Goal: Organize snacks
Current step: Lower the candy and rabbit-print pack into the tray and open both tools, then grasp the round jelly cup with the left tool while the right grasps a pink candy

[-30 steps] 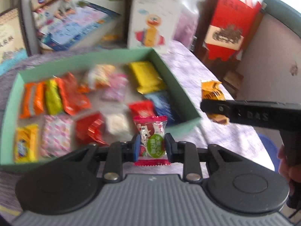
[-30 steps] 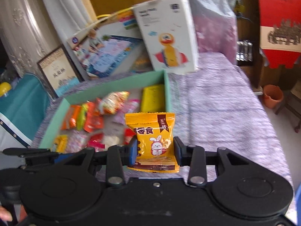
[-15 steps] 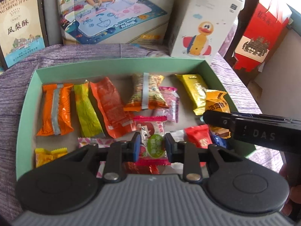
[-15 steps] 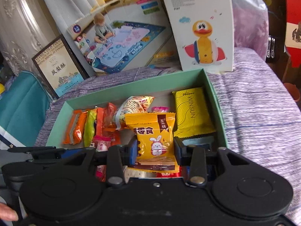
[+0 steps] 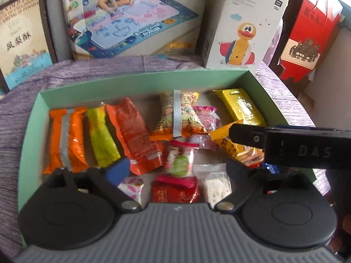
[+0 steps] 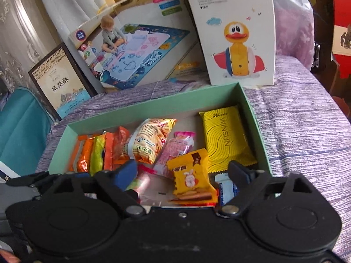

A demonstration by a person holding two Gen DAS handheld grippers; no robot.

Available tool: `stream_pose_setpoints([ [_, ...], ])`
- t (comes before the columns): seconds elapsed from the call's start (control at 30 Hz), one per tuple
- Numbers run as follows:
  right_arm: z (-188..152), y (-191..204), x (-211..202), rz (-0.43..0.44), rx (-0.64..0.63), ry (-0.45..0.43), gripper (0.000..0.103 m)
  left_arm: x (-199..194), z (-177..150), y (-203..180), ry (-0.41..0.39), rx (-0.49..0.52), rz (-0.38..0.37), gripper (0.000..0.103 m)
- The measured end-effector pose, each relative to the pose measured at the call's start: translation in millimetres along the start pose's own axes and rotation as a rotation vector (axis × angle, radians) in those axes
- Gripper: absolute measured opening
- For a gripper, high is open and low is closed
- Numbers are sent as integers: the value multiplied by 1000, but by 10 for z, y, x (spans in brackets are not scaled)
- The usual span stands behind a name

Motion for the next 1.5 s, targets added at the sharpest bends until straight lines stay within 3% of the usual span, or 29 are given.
stream_pose_setpoints([
  [0.1, -12, -14, -73, 4, 12, -1, 103, -45, -17, -1, 7, -22, 4, 101],
  [0.73, -370, 39, -881, 38, 57, -27, 103, -951, -450, -144, -40, -2, 1, 103],
  [0.93, -630, 212, -1074, 67, 32, -16, 103, -1214, -724, 46, -37, 16, 54, 103],
  [1.23, -940, 475, -1082, 100, -4, 45, 103, -1357, -1163, 499, 16, -48, 103, 103],
  [1.5, -1147, 587, -949, 103, -15, 106, 103, -1286, -1506, 659, 79, -108, 82, 103],
])
Point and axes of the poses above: each gripper's, at about its wrist camera, not at the fingertips, and x roughly the way its jaws point, y to its left, z to its top, the point moved 2 cm from there along x, roughly the way its jaws point, and after that the axes turned 12 degrees about -z, right-handed, at the moved point
